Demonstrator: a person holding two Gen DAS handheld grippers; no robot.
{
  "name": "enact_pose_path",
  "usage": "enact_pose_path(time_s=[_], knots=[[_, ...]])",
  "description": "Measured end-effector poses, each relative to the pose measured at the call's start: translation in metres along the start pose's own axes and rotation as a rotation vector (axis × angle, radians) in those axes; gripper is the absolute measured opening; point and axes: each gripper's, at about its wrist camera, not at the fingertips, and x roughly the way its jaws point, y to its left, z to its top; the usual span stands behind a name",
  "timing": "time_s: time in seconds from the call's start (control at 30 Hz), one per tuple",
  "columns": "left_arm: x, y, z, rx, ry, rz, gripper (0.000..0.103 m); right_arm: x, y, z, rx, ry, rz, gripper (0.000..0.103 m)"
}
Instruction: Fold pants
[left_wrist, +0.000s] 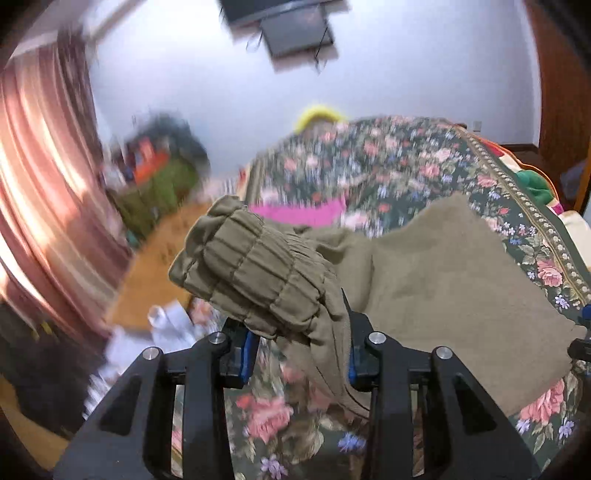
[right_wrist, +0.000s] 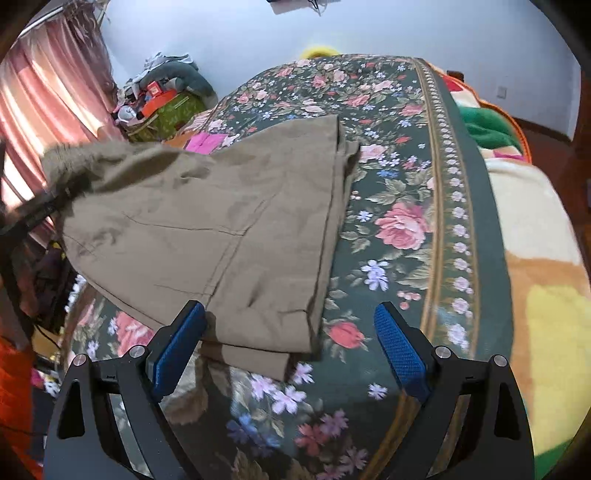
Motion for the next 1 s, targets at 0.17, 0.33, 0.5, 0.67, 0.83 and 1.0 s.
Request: enact_pose_path(time_s=[0.17, 0.33, 0.5, 0.67, 0.83, 1.0], knots=[[-0.016, -0.030, 0.027, 0.043, -0.066, -0.083, 0.030, 0.007, -0.009, -0.004, 0.046, 0.012, 0.020, 0.090], [-0.018, -0.053, 0.045, 0.021, -0.042, -0.255, 0.025, 0.007, -0.009, -0.005, 0.040, 0.006, 0.022, 0.090], [-0.017, -0.076, 0.053, -0.012, 0.029, -0.453, 0.023, 0.008, -0.012, -0.007, 0.049, 0.002, 0.037, 0.091], [-0.009, -0.100, 0.051, -0.019, 0.120, -0.587, 0.023, 0.009, -0.014, -0.007, 0.049, 0.001, 0.047, 0.091], [-0.001, -0.123, 0.040, 0.003, 0.198, -0.661, 0.023, 0.009, -0.016, -0.006, 0.050, -0.001, 0.053, 0.091], [0.003, -0.136, 0.033, 0.054, 0.274, -0.670, 0.027, 0.009, -0.016, -0.007, 0.050, -0.002, 0.052, 0.091]])
